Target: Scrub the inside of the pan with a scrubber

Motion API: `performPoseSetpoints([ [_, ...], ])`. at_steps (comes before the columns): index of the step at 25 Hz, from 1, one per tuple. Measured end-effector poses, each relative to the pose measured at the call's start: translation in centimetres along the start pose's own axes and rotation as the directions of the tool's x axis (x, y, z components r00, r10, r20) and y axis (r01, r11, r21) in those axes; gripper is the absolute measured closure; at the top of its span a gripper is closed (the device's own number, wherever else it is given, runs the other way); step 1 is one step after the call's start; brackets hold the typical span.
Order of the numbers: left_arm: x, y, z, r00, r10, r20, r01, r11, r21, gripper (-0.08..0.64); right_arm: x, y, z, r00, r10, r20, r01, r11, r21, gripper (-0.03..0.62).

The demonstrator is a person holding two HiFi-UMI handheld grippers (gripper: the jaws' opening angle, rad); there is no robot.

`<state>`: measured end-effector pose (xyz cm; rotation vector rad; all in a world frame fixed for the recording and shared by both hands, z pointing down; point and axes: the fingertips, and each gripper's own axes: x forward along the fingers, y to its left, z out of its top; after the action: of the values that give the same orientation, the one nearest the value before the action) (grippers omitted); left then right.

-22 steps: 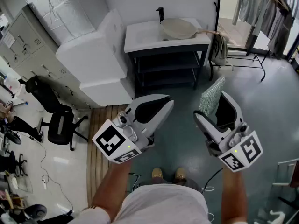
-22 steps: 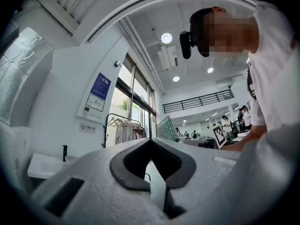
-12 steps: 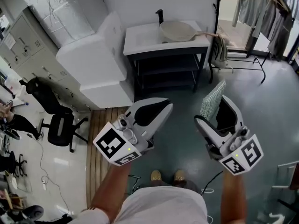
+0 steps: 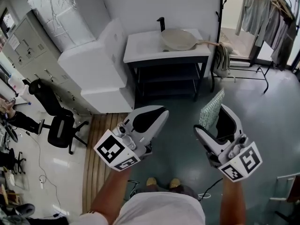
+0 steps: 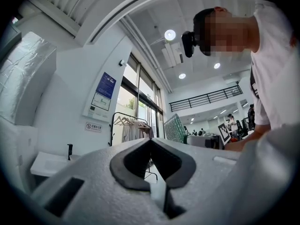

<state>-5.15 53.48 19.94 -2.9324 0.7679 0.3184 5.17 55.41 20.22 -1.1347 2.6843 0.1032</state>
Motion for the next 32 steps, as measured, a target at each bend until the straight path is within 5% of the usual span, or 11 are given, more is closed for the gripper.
performPoseSetpoints([
  [15, 2.0, 6.1, -0.4, 0.995, 0.096, 0.029, -0.097, 0.995, 0.037, 0.545, 4.1, -5.2, -0.3, 0.999, 0.046, 0.017, -0.045, 0.999, -0.023, 0.238],
  [32, 7.5, 27.6, -2.0, 0.999, 0.015, 0.039, -0.017, 0.998, 0.054, 0.545, 22.3, -15.0, -2.9, 0.999, -0.04, 0.009, 0.041, 0.997, -0.069, 0.238],
])
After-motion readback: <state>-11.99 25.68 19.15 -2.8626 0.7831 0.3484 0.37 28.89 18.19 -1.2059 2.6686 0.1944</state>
